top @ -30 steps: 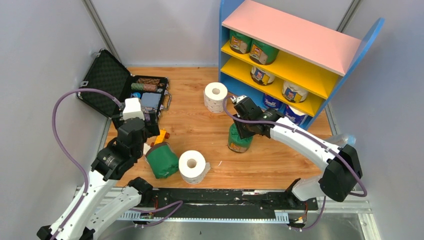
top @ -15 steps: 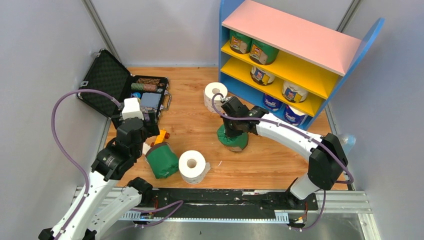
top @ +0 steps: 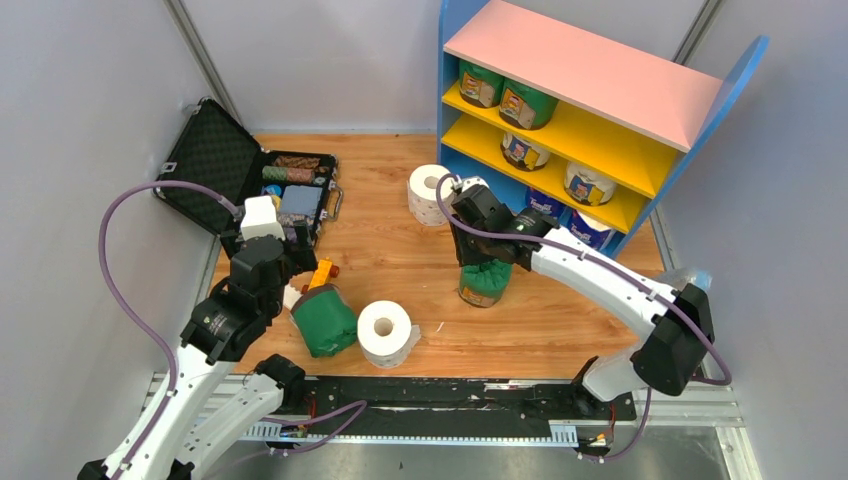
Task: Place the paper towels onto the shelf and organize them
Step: Pick up the paper towel from the center of the board.
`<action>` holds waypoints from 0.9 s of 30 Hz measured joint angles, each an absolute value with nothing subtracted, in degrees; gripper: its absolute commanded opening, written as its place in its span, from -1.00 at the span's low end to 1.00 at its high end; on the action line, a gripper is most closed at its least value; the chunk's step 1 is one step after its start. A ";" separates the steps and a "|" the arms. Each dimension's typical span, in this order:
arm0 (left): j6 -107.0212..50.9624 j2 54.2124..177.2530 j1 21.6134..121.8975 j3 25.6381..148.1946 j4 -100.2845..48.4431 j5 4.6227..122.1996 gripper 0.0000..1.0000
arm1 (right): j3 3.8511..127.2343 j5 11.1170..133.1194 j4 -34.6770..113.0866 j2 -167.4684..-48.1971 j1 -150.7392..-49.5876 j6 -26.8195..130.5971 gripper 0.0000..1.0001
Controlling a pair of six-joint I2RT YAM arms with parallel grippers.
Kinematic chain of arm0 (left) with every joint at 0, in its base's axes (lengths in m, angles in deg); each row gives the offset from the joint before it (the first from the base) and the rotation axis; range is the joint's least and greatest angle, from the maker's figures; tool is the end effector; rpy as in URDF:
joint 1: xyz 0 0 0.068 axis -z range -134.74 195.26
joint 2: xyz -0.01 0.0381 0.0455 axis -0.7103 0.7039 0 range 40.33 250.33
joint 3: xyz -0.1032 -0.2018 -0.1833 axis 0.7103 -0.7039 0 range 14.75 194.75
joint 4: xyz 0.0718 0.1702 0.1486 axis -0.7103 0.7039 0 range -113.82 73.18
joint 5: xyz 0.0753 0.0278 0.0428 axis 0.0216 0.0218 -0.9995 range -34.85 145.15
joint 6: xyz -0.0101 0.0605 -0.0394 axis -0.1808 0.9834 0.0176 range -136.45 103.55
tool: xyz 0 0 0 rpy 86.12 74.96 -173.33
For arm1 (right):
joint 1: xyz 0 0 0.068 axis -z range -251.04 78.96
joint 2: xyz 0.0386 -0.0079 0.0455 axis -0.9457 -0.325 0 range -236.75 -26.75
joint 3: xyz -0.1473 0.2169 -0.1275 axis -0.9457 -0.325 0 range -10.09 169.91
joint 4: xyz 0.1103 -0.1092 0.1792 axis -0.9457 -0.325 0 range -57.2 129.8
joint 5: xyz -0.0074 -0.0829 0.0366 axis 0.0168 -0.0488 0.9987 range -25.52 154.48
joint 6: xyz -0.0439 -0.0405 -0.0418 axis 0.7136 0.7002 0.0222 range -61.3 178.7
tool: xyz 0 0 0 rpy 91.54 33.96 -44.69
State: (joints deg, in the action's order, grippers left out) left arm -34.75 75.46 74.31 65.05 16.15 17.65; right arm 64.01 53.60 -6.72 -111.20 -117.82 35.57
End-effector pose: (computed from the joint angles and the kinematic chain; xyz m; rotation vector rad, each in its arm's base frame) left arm 0.1008 -0.0137 0.3406 -0.2286 1.8976 0.1009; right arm 0.2080 0.2047 0.3034 -0.4523 2.5129 0.2357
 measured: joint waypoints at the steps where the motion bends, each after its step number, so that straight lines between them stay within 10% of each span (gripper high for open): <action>1: -34.75 75.46 74.29 65.05 16.15 17.65 1.00 | 64.23 53.14 -7.01 -110.63 -117.82 35.92 -0.35; 27: -34.75 75.61 73.59 65.03 16.15 18.79 1.00 | 56.23 50.22 -6.74 -113.69 -114.46 38.19 -0.79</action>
